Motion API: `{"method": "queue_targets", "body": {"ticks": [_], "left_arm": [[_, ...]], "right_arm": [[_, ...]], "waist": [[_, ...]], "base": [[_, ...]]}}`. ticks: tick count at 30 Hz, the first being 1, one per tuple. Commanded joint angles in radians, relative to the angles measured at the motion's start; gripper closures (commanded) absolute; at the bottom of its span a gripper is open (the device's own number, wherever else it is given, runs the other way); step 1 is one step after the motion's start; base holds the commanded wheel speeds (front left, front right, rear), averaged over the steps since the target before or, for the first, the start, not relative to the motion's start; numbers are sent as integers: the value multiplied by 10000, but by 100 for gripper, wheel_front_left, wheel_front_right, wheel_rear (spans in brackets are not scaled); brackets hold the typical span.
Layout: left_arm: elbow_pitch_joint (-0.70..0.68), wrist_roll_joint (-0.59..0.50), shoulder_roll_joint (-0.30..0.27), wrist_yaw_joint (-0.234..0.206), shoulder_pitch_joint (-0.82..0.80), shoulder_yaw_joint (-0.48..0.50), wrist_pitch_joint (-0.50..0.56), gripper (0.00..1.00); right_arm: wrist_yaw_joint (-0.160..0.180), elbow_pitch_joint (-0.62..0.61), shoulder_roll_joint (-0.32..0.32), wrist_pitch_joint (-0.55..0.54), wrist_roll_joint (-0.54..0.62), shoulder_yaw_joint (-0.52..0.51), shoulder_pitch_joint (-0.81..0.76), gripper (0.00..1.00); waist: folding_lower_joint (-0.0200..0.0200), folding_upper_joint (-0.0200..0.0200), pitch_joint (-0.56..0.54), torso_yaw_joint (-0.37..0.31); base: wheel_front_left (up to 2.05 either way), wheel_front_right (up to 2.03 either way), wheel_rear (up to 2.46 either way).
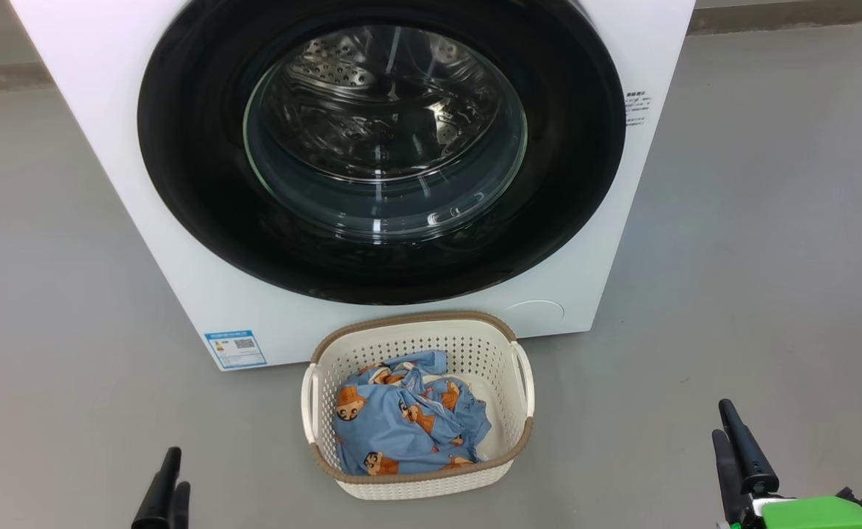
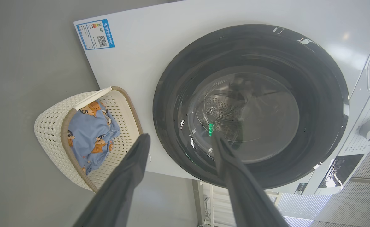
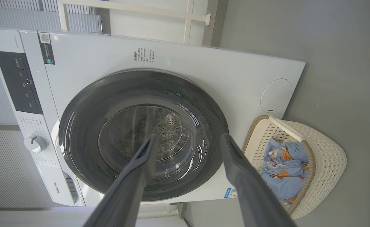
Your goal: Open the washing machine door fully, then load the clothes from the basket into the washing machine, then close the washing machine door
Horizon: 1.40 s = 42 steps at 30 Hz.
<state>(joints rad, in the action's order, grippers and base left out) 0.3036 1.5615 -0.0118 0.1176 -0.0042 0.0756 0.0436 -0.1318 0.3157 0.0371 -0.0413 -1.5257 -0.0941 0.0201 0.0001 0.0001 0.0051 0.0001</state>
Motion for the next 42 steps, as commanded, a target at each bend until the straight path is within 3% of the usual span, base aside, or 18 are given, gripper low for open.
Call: {"method": "queue_targets", "body": {"ticks": [1, 19, 42], "left_arm": [[-325, -255, -166, 34, -174, 154, -106, 0], [-532, -2034, -203, 50, -92, 317, -606, 0], [-905, -5103, -253, 72, 117, 524, -1283, 0]], "right_arm": [[2, -321, 127, 100, 304, 129, 352, 0], [4, -702, 149, 597, 2292, 361, 445, 0], [6, -1001, 296, 1270, 5085, 783, 576, 0]], "waist": [[0, -1, 4, 2], [0, -1, 39, -3], [-1, -1, 91, -9]], "base": [[0, 0, 0], [0, 0, 0], [0, 0, 0]]}}
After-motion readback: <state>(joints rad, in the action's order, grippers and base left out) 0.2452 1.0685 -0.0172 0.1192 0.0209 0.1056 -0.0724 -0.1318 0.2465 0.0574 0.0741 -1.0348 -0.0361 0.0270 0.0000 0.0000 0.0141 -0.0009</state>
